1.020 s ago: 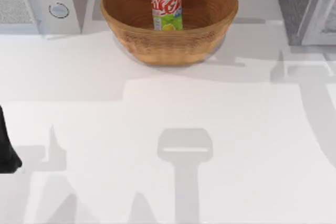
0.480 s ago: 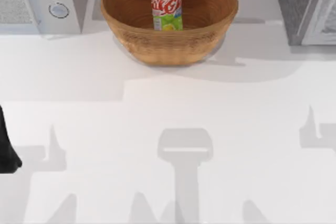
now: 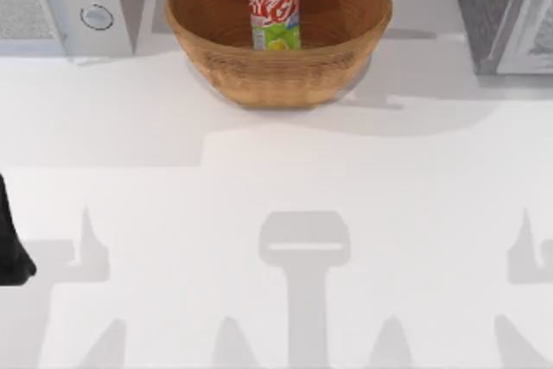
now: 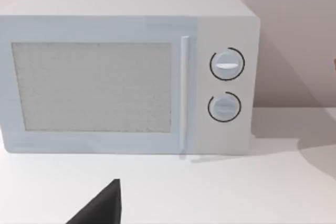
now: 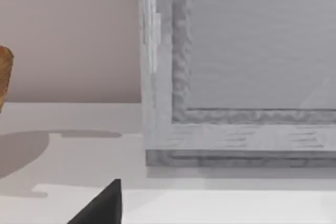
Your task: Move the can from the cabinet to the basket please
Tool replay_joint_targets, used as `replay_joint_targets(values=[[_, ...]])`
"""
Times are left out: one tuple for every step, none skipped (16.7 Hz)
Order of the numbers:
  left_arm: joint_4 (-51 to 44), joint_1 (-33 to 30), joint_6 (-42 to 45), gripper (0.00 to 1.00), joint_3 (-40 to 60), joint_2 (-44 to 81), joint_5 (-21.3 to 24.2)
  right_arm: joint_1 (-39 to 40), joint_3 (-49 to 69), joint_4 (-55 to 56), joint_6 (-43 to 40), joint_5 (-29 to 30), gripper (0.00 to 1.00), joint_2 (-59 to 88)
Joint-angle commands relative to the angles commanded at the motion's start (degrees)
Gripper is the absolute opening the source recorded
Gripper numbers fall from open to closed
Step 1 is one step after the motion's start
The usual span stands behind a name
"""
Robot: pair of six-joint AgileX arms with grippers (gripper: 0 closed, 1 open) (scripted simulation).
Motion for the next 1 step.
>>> replay_joint_targets(values=[[0.00,0.00,0.00,1.00,0.00,0.00,0.00,0.00,0.00,0.00,0.00,0.00,1.00,0.00]])
